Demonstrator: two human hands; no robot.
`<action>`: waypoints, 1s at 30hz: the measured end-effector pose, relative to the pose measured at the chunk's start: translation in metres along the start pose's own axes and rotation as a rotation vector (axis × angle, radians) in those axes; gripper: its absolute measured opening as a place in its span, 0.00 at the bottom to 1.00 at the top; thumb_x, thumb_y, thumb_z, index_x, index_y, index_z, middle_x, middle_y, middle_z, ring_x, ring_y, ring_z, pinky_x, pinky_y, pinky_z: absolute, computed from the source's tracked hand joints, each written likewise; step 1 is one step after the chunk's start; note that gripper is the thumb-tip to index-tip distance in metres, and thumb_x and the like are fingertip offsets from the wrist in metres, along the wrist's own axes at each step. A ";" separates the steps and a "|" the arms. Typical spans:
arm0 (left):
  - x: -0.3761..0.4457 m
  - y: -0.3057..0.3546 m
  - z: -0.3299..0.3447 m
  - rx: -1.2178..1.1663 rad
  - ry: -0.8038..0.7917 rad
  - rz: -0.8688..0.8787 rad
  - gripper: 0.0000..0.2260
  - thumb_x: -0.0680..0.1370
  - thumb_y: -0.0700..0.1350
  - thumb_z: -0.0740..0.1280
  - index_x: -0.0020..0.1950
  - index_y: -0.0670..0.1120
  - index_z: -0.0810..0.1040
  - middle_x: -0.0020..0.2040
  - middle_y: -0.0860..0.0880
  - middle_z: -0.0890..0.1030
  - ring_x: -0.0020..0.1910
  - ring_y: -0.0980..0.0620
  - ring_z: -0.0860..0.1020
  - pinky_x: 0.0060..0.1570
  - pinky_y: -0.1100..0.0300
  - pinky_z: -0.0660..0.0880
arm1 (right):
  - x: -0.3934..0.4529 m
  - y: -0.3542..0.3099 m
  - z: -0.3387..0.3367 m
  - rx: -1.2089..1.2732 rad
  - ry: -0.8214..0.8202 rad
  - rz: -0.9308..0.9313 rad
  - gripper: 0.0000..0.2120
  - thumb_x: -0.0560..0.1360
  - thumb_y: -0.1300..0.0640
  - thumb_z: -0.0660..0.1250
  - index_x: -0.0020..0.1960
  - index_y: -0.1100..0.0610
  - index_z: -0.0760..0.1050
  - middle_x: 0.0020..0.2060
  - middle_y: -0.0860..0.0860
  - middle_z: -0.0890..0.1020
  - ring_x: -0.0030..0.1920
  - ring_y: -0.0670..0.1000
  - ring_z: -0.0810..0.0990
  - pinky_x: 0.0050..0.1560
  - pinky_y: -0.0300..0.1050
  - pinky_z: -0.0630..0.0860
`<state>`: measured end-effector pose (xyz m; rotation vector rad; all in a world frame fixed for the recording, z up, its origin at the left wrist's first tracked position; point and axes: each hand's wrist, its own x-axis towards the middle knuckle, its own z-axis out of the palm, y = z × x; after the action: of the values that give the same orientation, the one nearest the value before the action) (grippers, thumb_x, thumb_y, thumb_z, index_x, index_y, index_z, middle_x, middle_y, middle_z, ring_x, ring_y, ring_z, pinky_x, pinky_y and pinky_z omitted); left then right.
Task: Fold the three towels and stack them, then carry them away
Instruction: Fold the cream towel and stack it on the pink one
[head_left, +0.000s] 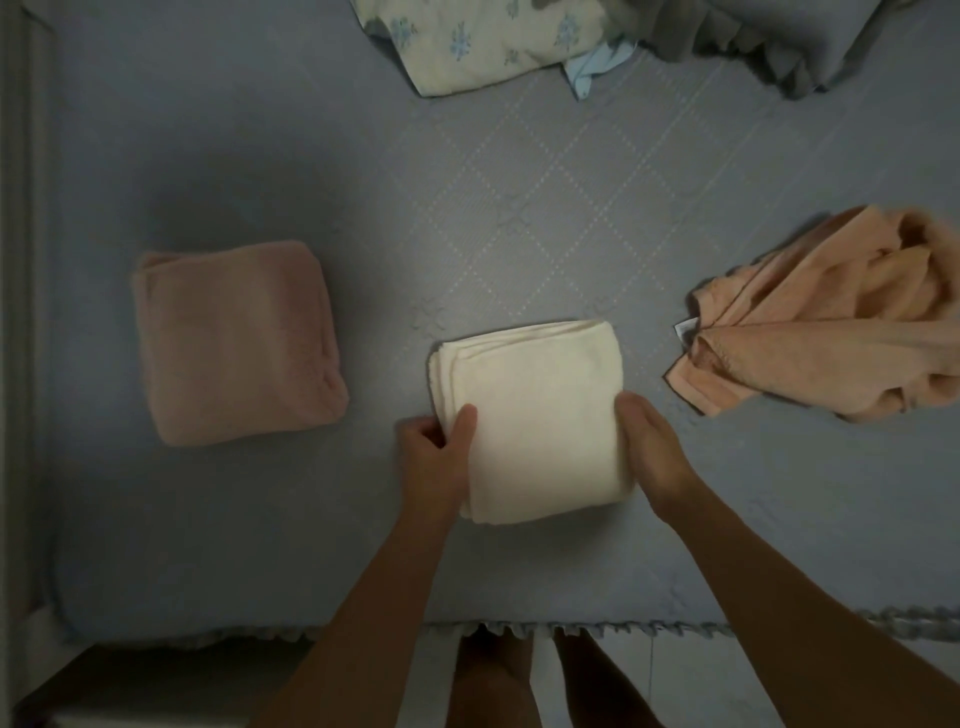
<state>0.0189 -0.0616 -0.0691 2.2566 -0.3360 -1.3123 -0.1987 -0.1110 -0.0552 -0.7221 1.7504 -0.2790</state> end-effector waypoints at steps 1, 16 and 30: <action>-0.002 -0.002 0.000 -0.019 -0.058 -0.069 0.22 0.73 0.57 0.72 0.54 0.39 0.77 0.48 0.45 0.83 0.43 0.53 0.80 0.45 0.58 0.78 | -0.002 0.006 -0.005 -0.011 -0.041 0.022 0.08 0.80 0.46 0.59 0.54 0.47 0.75 0.58 0.49 0.79 0.53 0.48 0.78 0.56 0.48 0.70; -0.040 0.034 -0.070 -0.443 -0.407 -0.091 0.27 0.71 0.53 0.72 0.69 0.48 0.74 0.61 0.49 0.82 0.58 0.51 0.82 0.54 0.55 0.77 | -0.072 -0.055 0.002 0.155 -0.270 -0.088 0.12 0.76 0.51 0.67 0.59 0.48 0.77 0.55 0.50 0.85 0.53 0.53 0.84 0.53 0.54 0.80; 0.052 0.096 -0.248 0.356 0.251 0.226 0.23 0.81 0.52 0.62 0.73 0.41 0.68 0.71 0.38 0.72 0.67 0.42 0.73 0.64 0.52 0.69 | -0.086 -0.169 0.230 -0.281 -0.261 -0.110 0.29 0.77 0.43 0.63 0.71 0.59 0.64 0.67 0.59 0.72 0.64 0.59 0.73 0.66 0.56 0.70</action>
<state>0.2625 -0.0918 0.0453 2.5473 -0.7576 -0.8961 0.0837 -0.1514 0.0317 -1.0126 1.5175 -0.0085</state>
